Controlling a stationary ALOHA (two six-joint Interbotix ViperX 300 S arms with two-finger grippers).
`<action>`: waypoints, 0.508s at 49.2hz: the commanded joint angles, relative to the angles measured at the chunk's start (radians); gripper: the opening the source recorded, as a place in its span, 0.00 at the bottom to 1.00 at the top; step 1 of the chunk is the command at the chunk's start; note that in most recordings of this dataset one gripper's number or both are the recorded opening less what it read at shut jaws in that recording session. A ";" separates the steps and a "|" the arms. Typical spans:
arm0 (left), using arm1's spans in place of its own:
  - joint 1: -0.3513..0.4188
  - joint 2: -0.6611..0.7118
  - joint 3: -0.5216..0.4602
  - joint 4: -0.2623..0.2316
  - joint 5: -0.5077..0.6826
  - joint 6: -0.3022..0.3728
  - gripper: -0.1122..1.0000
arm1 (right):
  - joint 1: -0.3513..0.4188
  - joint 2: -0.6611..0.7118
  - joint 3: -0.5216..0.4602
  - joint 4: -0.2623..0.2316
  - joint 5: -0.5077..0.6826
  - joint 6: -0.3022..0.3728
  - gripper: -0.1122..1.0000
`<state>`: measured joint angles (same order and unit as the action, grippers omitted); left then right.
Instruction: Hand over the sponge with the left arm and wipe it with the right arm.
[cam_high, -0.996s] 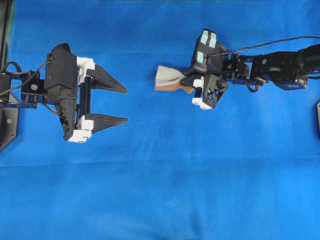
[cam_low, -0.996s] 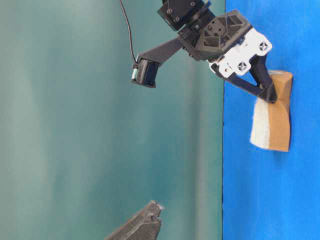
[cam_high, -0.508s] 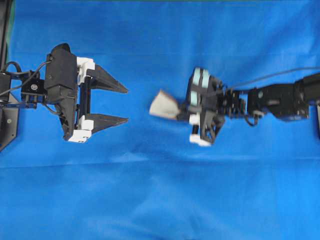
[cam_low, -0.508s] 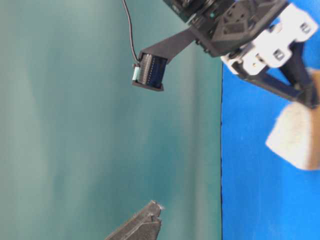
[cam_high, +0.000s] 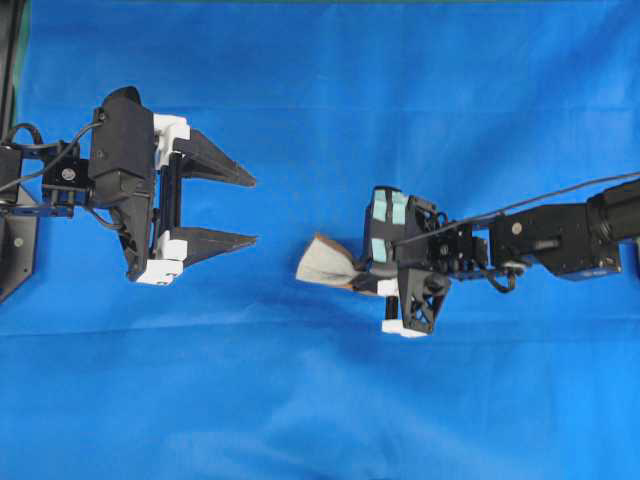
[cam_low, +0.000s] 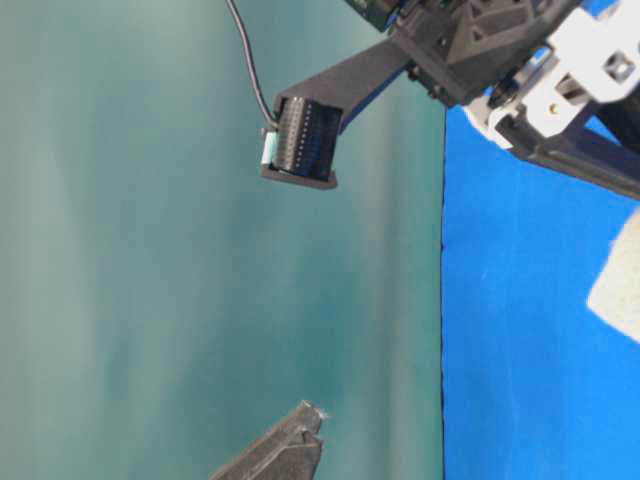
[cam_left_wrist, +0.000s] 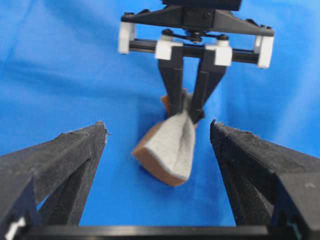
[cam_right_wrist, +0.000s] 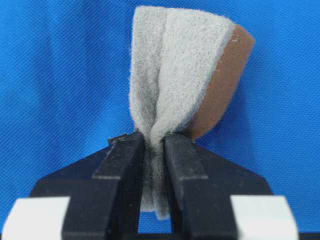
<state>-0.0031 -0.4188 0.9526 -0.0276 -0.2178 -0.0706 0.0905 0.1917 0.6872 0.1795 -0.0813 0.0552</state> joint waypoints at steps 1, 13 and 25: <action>-0.002 -0.008 -0.008 0.000 -0.008 0.000 0.82 | -0.043 -0.017 -0.002 -0.009 0.003 -0.006 0.27; -0.002 -0.006 -0.008 0.000 -0.008 0.000 0.82 | -0.232 -0.017 0.011 -0.083 -0.009 -0.008 0.27; -0.002 -0.002 -0.006 0.000 -0.006 0.000 0.82 | -0.373 -0.017 0.009 -0.118 -0.037 -0.009 0.27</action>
<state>-0.0031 -0.4157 0.9541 -0.0276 -0.2178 -0.0706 -0.2270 0.1917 0.7010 0.0706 -0.1120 0.0491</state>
